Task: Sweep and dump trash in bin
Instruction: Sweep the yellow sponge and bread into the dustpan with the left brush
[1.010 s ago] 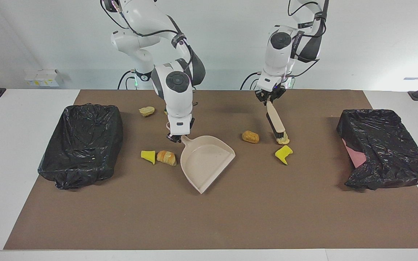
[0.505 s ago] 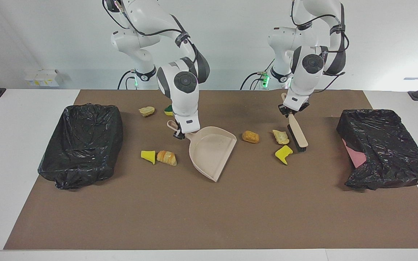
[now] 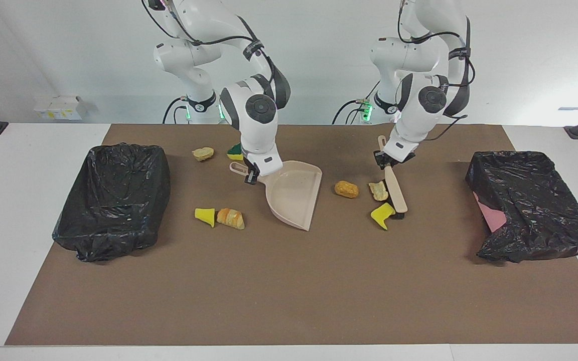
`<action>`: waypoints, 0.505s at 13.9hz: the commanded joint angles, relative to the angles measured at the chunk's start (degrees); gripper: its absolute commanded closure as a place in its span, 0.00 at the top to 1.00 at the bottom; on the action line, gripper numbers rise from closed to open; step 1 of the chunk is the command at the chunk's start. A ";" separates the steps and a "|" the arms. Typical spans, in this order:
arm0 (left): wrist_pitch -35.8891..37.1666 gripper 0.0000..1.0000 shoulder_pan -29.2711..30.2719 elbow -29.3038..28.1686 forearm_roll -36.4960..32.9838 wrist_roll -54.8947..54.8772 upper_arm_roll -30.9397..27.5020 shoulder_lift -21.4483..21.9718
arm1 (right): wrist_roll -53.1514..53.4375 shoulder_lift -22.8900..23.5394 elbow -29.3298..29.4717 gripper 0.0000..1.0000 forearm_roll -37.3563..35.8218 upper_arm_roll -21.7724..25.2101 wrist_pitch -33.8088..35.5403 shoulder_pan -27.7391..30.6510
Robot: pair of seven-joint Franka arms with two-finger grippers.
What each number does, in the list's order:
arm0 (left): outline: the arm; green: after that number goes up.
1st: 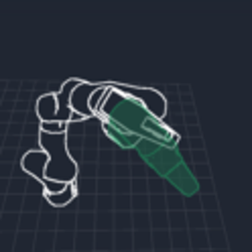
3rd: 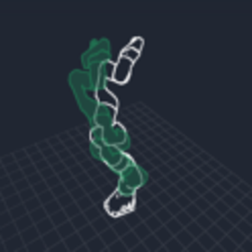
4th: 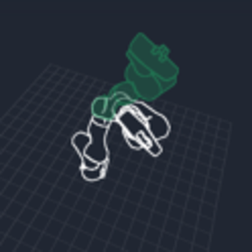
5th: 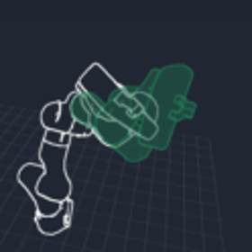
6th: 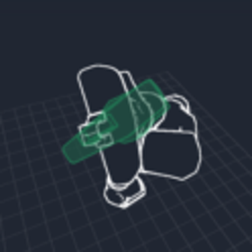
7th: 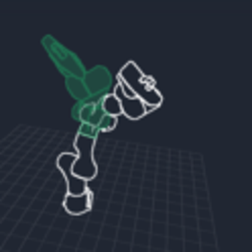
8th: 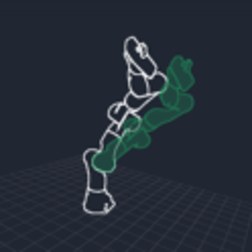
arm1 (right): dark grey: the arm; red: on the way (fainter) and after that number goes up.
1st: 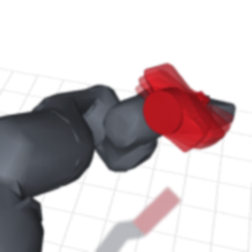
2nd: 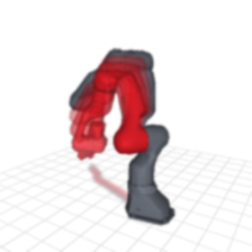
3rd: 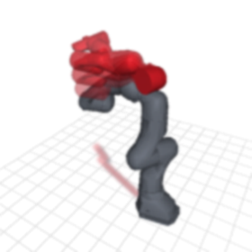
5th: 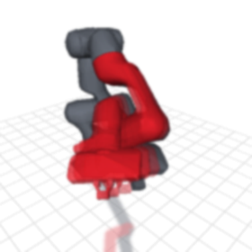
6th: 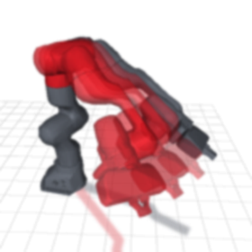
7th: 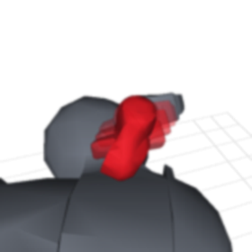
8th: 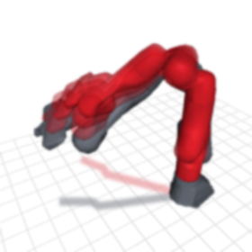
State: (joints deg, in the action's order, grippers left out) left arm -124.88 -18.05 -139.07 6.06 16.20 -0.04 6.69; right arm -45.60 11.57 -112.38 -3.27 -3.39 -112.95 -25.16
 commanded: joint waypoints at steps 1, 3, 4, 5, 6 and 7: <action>-3.60 0.00 -3.30 1.08 3.16 -0.64 -0.32 -3.61 | -2.65 -1.02 -2.49 0.00 -1.38 -0.30 -2.88 0.28; -4.40 0.00 -5.41 1.52 6.32 -0.64 -0.32 -3.79 | -3.18 -0.93 -3.19 0.00 -2.36 -0.30 -3.68 0.20; -4.32 0.00 -6.99 2.22 7.46 -0.64 -0.23 -3.97 | -3.53 -0.67 -3.37 0.00 -2.36 -0.30 -4.20 0.20; -4.32 0.00 -8.92 2.57 9.48 -0.64 -0.23 -4.14 | -3.53 -0.50 -3.54 0.00 -2.62 -0.30 -4.99 0.11; -4.41 0.00 -10.33 2.93 11.06 -0.64 -0.23 -4.14 | -3.53 -0.32 -3.81 0.00 -3.23 -0.30 -5.52 0.02; -4.41 0.00 -12.08 3.10 12.56 -0.64 -0.23 -4.14 | -3.53 -0.23 -4.16 0.00 -3.76 -0.30 -5.70 0.02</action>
State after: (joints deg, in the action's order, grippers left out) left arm -128.86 -26.62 -137.29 15.63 16.19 0.41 3.65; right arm -47.00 11.63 -114.79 -5.65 -3.42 -116.89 -25.22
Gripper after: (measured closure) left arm 0.740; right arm 0.678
